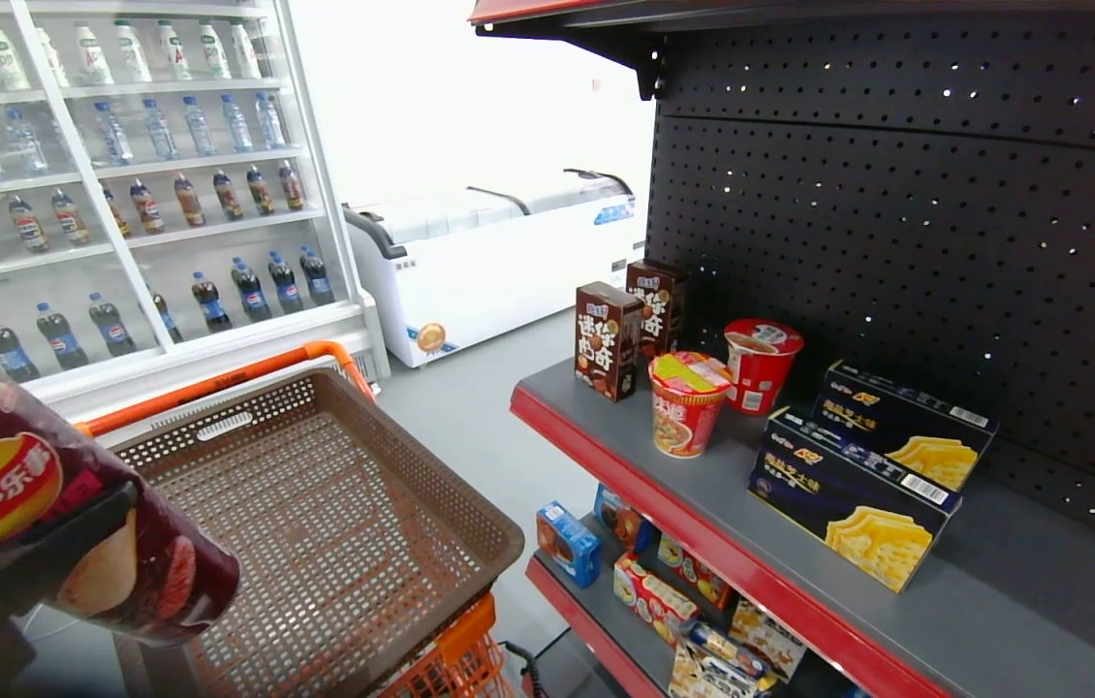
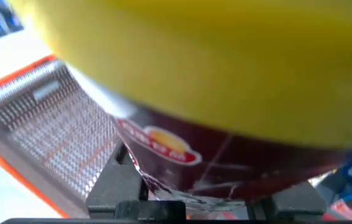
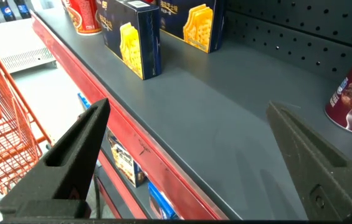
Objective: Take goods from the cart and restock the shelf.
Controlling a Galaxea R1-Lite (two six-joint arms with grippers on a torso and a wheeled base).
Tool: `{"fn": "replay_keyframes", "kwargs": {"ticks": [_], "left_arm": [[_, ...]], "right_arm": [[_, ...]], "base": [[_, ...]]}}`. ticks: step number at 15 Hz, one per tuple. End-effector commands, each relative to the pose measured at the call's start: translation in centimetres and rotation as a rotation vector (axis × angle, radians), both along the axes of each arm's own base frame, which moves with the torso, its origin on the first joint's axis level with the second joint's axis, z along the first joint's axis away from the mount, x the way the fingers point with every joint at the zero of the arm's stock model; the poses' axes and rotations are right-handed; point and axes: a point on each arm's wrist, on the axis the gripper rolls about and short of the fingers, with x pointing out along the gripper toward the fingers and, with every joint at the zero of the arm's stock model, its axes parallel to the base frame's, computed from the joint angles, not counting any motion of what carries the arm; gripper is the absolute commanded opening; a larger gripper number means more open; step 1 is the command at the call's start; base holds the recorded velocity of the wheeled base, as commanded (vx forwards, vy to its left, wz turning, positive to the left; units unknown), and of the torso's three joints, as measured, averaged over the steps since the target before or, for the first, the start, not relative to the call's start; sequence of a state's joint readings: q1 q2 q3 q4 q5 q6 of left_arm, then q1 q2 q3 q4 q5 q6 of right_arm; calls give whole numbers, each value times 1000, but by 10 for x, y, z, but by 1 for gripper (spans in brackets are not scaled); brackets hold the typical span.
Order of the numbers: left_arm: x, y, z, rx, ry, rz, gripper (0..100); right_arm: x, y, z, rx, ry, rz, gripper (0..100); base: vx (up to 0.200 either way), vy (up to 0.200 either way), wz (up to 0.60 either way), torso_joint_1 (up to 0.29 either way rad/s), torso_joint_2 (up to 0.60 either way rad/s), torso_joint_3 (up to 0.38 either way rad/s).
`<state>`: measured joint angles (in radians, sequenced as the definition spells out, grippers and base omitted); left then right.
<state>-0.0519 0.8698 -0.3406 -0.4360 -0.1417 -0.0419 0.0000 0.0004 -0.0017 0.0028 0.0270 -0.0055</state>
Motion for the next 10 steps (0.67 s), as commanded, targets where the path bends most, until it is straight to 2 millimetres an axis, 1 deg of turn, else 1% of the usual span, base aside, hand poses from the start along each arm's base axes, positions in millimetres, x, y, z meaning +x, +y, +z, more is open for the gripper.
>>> {"fn": "replay_keyframes", "kwargs": {"ticks": [1, 3, 5, 6, 8, 9, 10], "left_arm": [[-32, 2, 9, 4, -141, 0, 0], [-44, 3, 5, 21, -138, 7, 0], [-63, 4, -1, 23, -124, 44, 0], [-68, 5, -3, 25, -118, 45, 0], [-87, 6, -8, 25, -102, 47, 0], [-88, 6, -8, 25, -101, 47, 0], [-93, 6, -9, 25, -93, 46, 0]], "right_arm": [[0, 0, 0, -1, 0, 1, 100], [0, 0, 0, -2, 0, 1, 100], [0, 0, 0, -4, 1, 2, 100], [0, 0, 0, -1, 2, 2, 100], [0, 0, 0, -1, 2, 4, 100], [0, 0, 0, -2, 2, 4, 100], [0, 0, 0, -1, 0, 4, 100]], "base": [[0, 0, 0, 0, 0, 0], [0, 0, 0, 0, 0, 0], [0, 0, 0, 0, 0, 0], [0, 0, -600, 7, 2, 2], [0, 0, -600, -2, 0, 2], [0, 0, -600, -2, 2, 2], [0, 0, -600, 7, 7, 7]]}}
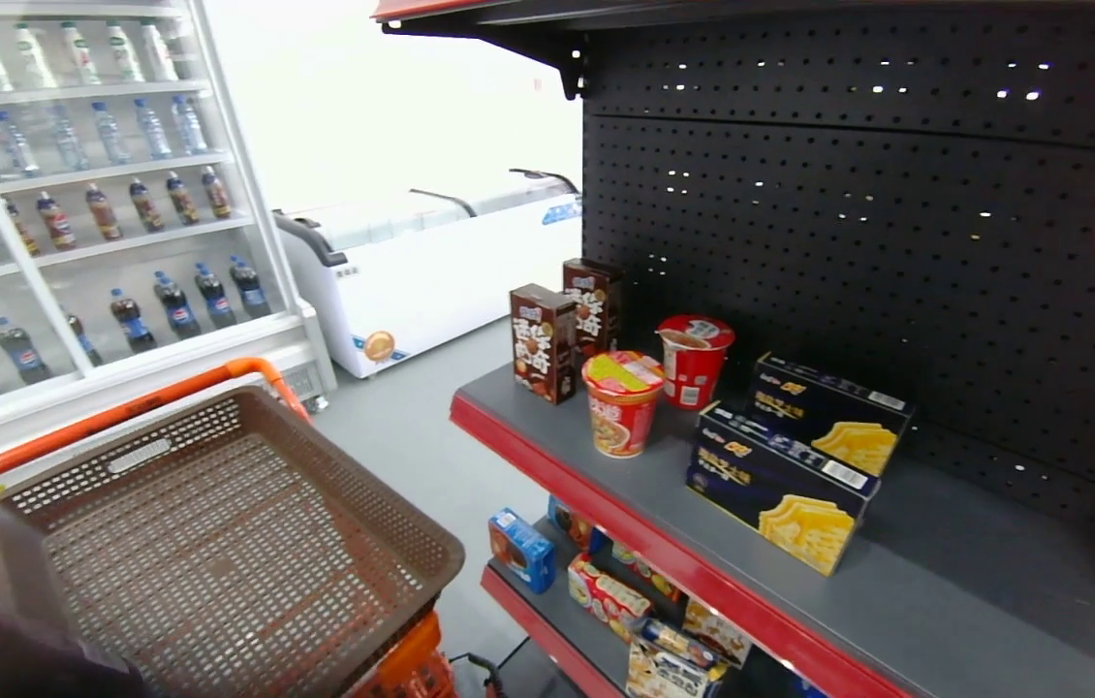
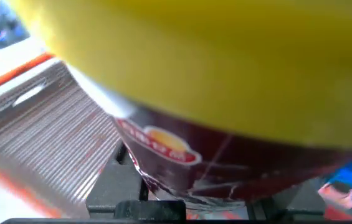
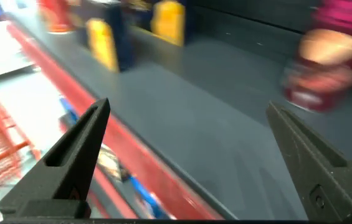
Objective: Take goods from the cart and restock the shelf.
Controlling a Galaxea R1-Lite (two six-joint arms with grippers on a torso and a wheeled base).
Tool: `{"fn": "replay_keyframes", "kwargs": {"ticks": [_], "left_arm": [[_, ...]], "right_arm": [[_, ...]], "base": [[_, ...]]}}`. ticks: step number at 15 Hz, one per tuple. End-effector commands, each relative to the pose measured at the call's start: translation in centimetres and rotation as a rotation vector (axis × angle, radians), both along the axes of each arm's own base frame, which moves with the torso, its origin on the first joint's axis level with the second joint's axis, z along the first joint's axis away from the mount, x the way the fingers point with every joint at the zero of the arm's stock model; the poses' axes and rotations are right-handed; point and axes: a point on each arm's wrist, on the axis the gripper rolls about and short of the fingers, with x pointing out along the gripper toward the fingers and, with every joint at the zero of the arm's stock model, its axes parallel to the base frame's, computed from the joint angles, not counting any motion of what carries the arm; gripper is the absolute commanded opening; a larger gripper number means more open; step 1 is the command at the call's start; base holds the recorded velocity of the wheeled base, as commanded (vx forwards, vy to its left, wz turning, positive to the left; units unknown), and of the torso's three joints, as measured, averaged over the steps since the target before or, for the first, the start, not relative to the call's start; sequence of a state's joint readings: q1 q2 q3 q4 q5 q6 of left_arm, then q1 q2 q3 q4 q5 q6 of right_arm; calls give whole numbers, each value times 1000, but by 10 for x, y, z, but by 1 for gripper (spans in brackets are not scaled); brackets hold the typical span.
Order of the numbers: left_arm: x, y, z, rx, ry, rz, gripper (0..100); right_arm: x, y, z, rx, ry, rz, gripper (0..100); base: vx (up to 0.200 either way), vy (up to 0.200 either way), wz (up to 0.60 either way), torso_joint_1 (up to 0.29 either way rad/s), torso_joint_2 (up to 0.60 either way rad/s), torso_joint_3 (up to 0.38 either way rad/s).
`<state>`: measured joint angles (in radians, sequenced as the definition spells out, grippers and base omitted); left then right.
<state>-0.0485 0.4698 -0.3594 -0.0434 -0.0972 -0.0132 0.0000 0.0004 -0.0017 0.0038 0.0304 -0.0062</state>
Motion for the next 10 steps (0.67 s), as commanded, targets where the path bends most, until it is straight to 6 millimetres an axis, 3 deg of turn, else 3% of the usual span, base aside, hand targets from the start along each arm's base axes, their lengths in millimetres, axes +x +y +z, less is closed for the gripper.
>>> {"fn": "replay_keyframes", "kwargs": {"ticks": [1, 10], "left_arm": [[-12, 1, 2, -4, -59, -1, 0], [-11, 0, -2, -11, -44, -4, 0]], "right_arm": [[0, 0, 0, 0, -1, 0, 100], [0, 0, 0, -1, -1, 0, 100]], "base": [[0, 0, -600, 7, 2, 2], [0, 0, -600, 3, 4, 2]]}}
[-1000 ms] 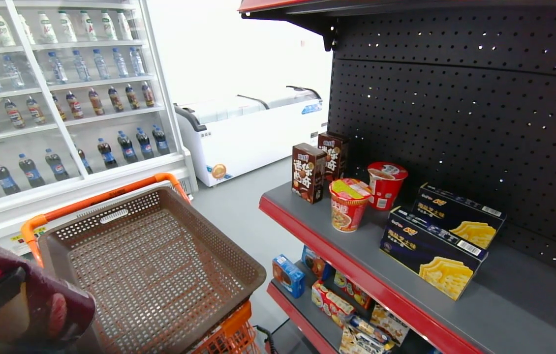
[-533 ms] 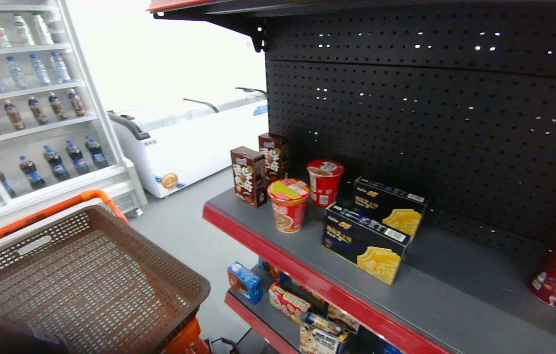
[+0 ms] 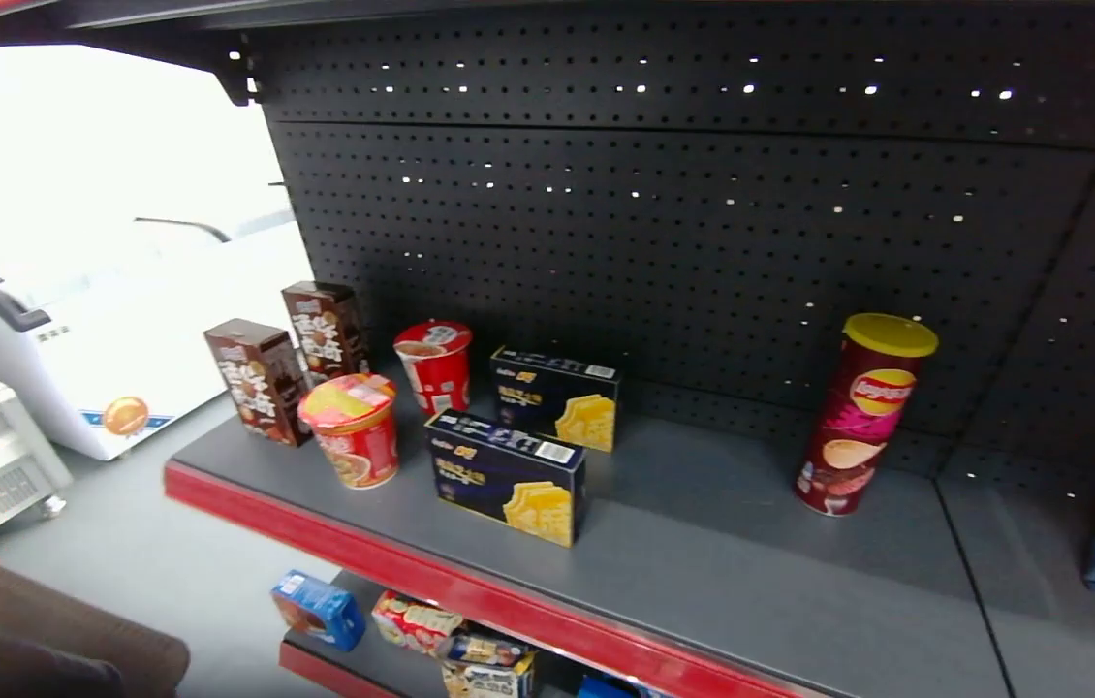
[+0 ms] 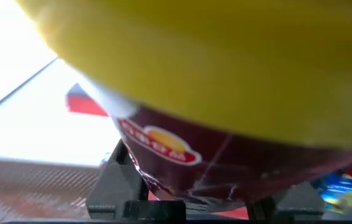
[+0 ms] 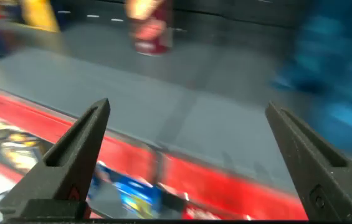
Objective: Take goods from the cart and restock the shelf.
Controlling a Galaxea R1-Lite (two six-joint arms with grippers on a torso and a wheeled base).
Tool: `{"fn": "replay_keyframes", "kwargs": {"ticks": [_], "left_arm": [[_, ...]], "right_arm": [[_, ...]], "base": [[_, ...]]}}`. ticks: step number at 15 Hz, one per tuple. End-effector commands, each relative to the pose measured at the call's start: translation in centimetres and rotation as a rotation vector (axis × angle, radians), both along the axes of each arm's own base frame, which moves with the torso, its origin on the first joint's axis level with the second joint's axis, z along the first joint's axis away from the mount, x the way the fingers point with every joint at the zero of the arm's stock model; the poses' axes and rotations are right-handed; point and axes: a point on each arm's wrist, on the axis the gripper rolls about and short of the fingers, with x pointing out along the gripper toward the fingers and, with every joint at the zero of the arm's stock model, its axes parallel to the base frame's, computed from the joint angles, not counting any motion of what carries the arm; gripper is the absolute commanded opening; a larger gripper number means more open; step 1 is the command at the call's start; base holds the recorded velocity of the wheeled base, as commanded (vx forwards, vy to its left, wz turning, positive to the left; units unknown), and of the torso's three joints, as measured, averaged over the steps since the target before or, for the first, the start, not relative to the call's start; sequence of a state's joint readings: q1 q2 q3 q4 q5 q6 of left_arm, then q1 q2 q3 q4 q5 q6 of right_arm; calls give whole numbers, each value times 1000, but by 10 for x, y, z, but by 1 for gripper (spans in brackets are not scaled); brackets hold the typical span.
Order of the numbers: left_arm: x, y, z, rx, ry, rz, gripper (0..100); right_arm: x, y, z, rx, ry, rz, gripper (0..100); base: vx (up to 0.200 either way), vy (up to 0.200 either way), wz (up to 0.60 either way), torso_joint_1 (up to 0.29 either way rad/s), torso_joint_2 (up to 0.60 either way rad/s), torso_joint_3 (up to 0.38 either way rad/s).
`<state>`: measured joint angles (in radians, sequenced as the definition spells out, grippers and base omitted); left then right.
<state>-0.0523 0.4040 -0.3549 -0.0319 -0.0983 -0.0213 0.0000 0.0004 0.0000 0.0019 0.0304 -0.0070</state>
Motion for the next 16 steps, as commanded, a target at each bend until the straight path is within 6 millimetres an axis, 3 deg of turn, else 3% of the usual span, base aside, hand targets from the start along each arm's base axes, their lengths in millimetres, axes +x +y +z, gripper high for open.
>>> {"fn": "replay_keyframes", "kwargs": {"ticks": [1, 6, 12, 16], "left_arm": [[1, 0, -1, 0, 6, 0, 0], [1, 0, -1, 0, 6, 0, 0], [-4, 0, 7, -1, -43, -6, 0], [-20, 2, 14, -10, -126, 46, 0]], "right_arm": [[0, 0, 0, -1, -1, 0, 100], [0, 0, 0, 1, 1, 0, 100], [0, 0, 0, 1, 1, 0, 100], [0, 0, 0, -14, -1, 9, 100]], "base": [[0, 0, -600, 2, 2, -2], [0, 0, -600, 0, 3, 2], [0, 0, 0, 0, 0, 0], [0, 0, 0, 0, 0, 0]]}}
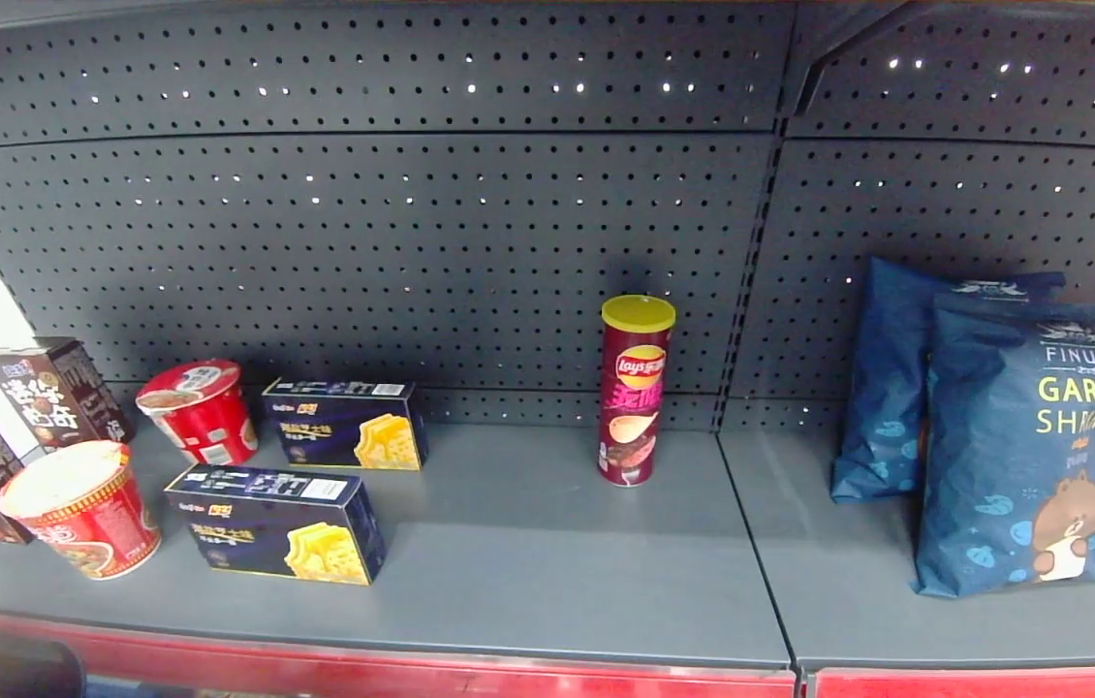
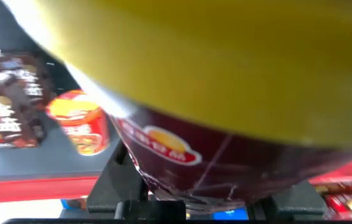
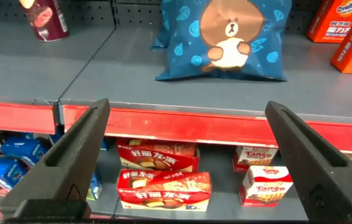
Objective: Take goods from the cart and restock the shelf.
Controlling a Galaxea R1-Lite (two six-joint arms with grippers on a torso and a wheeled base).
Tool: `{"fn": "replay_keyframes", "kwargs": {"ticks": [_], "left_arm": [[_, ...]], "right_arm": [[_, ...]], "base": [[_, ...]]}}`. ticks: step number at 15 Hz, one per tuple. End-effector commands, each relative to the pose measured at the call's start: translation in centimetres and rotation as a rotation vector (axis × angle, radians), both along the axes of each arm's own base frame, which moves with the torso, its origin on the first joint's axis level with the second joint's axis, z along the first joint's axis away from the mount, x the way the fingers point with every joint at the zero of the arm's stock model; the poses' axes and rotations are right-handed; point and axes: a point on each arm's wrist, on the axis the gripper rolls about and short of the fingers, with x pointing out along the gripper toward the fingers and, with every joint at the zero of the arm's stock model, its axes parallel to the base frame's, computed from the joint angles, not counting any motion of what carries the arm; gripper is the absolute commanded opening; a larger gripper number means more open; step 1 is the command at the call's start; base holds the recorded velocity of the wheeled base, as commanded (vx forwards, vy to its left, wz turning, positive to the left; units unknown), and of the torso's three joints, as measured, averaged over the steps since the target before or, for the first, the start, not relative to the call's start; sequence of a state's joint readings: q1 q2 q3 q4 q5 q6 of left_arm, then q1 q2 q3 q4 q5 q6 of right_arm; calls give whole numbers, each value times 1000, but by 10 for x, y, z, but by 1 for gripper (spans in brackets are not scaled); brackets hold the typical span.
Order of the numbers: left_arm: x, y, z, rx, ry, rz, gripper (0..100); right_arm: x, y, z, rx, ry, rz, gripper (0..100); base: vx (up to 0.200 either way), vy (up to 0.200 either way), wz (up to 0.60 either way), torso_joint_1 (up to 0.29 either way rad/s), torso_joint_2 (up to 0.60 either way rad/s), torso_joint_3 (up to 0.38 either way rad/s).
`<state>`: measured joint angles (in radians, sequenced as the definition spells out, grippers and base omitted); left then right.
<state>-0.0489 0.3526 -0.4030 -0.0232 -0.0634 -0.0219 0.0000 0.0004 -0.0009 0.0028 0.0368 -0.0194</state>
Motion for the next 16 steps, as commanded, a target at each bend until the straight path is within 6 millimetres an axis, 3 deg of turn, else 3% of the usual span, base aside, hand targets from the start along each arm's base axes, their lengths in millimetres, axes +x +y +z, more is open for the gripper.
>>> {"fn": "replay_keyframes", "kwargs": {"ticks": [1, 2, 3, 5, 9, 10, 11, 12, 13, 16], "left_arm": [[-7, 0, 2, -3, -35, 8, 0], [-17, 4, -11, -9, 19, 126, 0], [-21, 4, -10, -6, 8, 132, 0], [-24, 5, 3, 33, -21, 137, 0], [-27, 5, 6, 39, -14, 145, 0], [-26, 5, 9, 40, -15, 148, 0], [-20, 4, 12, 47, 7, 151, 0], [-18, 4, 8, 57, 24, 145, 0], [-15, 4, 0, 68, 51, 143, 0], [-17, 4, -12, 70, 61, 138, 0]], "right_arm": [[0, 0, 0, -2, -1, 3, 100], [0, 0, 1, 47, 0, 14, 100], [-1, 1, 1, -31, -3, 64, 100], [-1, 1, 2, -48, -6, 78, 100], [6, 0, 3, -59, 62, 154, 100], [5, -1, 12, 44, 42, 116, 100], [4, -1, 87, 325, -52, 72, 100], [14, 2, 113, 30, -62, 133, 100], [30, 5, 116, -54, 3, 189, 100], [44, 7, 117, -79, 72, 345, 100]], "base": [[0, 0, 0, 0, 0, 0], [0, 0, 0, 0, 0, 0], [0, 0, 0, 0, 0, 0], [0, 0, 0, 0, 0, 0], [0, 0, 0, 0, 0, 0], [0, 0, 0, 0, 0, 0], [0, 0, 0, 0, 0, 0], [0, 0, 0, 0, 0, 0], [0, 0, 0, 0, 0, 0], [0, 0, 0, 0, 0, 0]]}}
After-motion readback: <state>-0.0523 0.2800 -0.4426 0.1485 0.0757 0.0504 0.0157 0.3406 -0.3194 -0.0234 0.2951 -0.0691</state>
